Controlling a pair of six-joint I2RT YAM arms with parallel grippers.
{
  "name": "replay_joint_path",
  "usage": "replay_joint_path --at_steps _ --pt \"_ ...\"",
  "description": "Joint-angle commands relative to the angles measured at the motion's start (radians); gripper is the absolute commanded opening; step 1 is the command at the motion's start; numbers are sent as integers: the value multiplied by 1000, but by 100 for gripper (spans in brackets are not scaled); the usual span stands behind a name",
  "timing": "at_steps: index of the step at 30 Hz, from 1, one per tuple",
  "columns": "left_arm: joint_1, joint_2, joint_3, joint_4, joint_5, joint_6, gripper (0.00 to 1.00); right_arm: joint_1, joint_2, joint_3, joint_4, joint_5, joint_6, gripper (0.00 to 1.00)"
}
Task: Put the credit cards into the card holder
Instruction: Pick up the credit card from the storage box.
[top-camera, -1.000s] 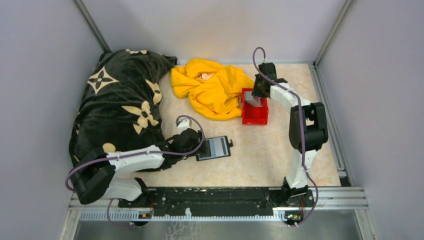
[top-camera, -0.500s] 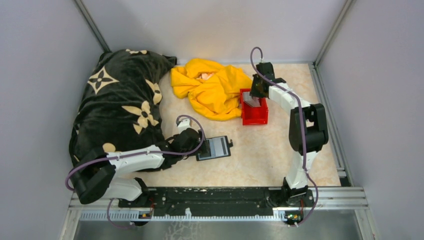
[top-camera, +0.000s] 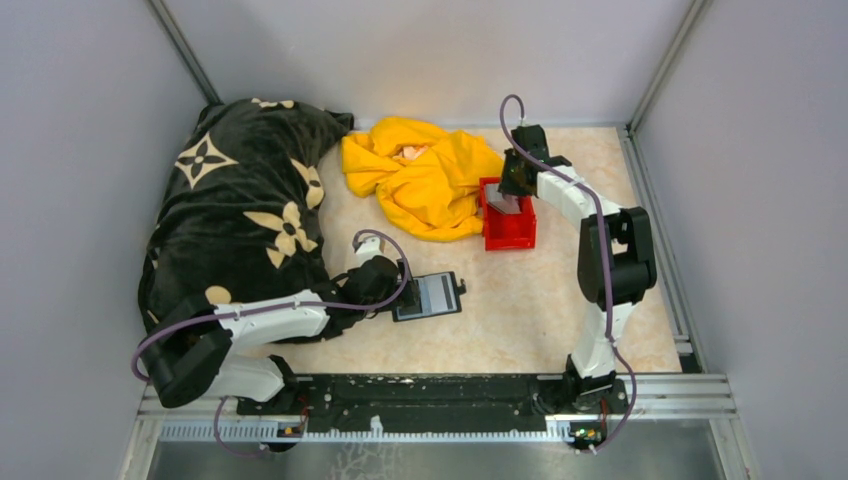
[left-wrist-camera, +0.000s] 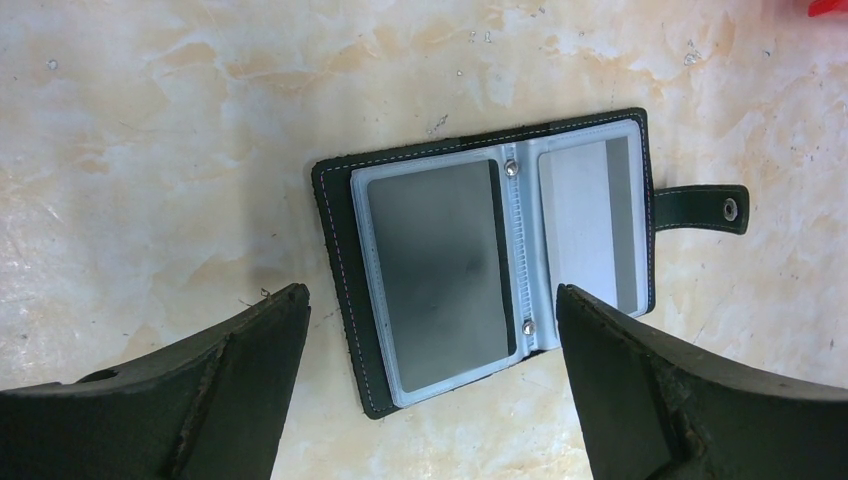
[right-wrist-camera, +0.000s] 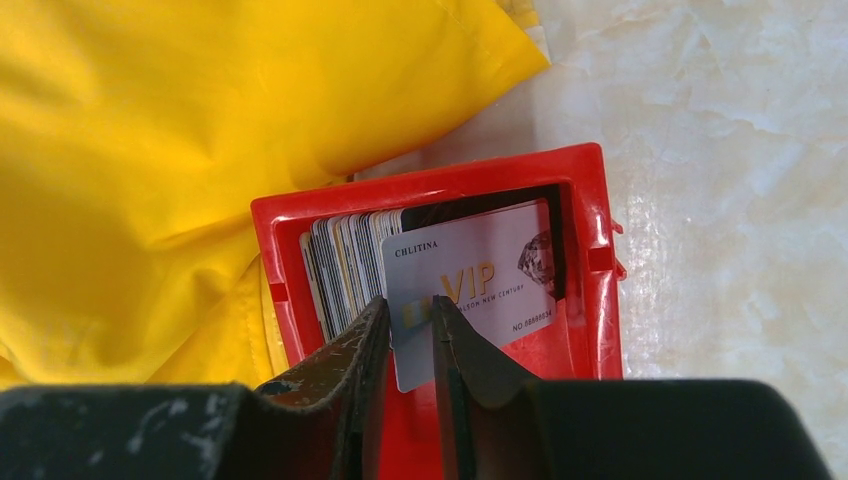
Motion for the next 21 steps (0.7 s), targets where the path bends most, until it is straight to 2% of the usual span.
replay_joint_path --at_steps 1,21 --pt "3 6 -4 20 9 5 98 16 -52 56 6 -26 5 23" --pt "4 8 -8 25 18 1 98 21 -73 72 -2 -39 7 20"
